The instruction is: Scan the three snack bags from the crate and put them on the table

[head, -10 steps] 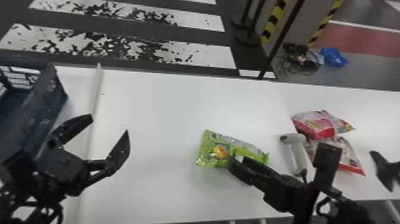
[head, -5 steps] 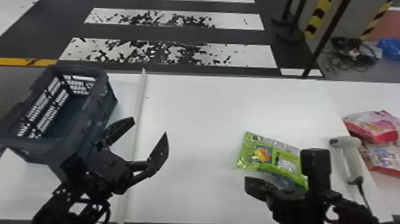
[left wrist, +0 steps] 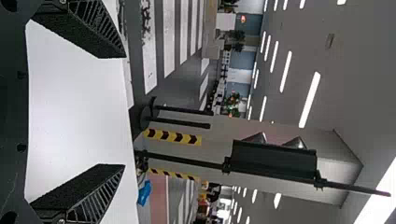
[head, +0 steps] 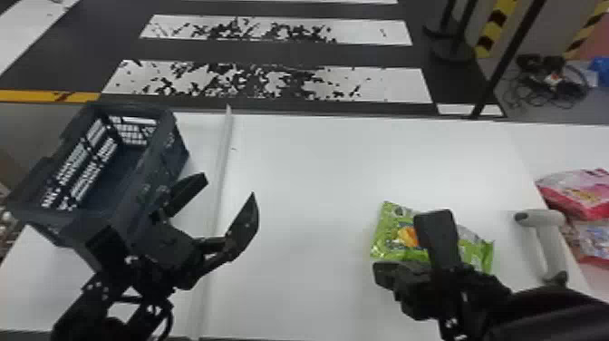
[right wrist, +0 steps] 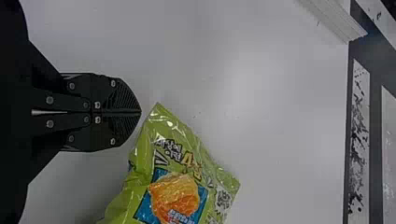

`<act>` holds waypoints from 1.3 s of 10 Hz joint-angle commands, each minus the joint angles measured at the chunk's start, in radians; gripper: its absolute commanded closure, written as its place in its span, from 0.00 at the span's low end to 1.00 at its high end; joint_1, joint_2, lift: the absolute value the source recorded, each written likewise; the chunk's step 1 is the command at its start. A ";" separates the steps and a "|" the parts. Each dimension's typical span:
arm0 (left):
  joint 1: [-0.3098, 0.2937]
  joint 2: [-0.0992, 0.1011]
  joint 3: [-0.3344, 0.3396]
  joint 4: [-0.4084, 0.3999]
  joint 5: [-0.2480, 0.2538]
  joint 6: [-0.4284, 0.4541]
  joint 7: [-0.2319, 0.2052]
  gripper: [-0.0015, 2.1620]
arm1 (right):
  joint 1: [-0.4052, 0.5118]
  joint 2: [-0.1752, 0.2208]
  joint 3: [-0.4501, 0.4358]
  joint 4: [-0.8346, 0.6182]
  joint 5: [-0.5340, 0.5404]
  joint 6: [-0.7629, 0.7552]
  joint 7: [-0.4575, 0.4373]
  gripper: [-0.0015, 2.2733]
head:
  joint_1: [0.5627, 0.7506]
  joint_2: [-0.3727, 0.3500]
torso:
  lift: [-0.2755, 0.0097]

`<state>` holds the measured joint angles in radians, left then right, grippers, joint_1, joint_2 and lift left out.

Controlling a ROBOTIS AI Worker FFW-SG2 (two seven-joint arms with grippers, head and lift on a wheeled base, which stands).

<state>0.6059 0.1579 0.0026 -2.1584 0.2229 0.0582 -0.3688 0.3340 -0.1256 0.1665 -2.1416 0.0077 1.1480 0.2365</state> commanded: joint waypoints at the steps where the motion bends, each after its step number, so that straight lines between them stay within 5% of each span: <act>1: 0.023 -0.006 0.004 -0.032 0.029 0.006 0.060 0.01 | -0.075 0.001 0.028 0.068 0.018 0.008 -0.019 0.94 | 0.70 0.55 | 0.64; 4: 0.049 -0.011 0.011 -0.047 0.087 0.033 0.094 0.01 | -0.204 0.011 0.050 0.166 0.028 0.008 -0.069 0.94 | 0.70 0.58 | 0.64; 7: 0.077 -0.012 0.014 -0.054 0.082 0.042 0.106 0.01 | -0.392 0.017 0.028 0.390 0.008 -0.007 -0.146 0.94 | 0.70 0.54 | 0.64; 9: 0.078 -0.020 0.014 -0.046 0.079 0.039 0.113 0.01 | -0.441 0.037 0.004 0.474 -0.006 -0.075 -0.200 0.94 | 0.70 0.51 | 0.64; 11: 0.080 -0.032 0.002 -0.055 0.055 0.042 0.113 0.01 | -0.363 0.034 -0.048 0.368 -0.072 -0.029 -0.183 0.94 | 0.70 0.49 | 0.64; 13: 0.080 -0.037 -0.004 -0.054 0.044 0.036 0.129 0.01 | -0.141 0.018 -0.102 0.025 -0.152 0.039 -0.174 0.94 | 0.70 0.49 | 0.64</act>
<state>0.6857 0.1231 0.0002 -2.2133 0.2724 0.0981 -0.2411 0.1226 -0.1020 0.0846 -2.0111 -0.1182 1.1706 0.0632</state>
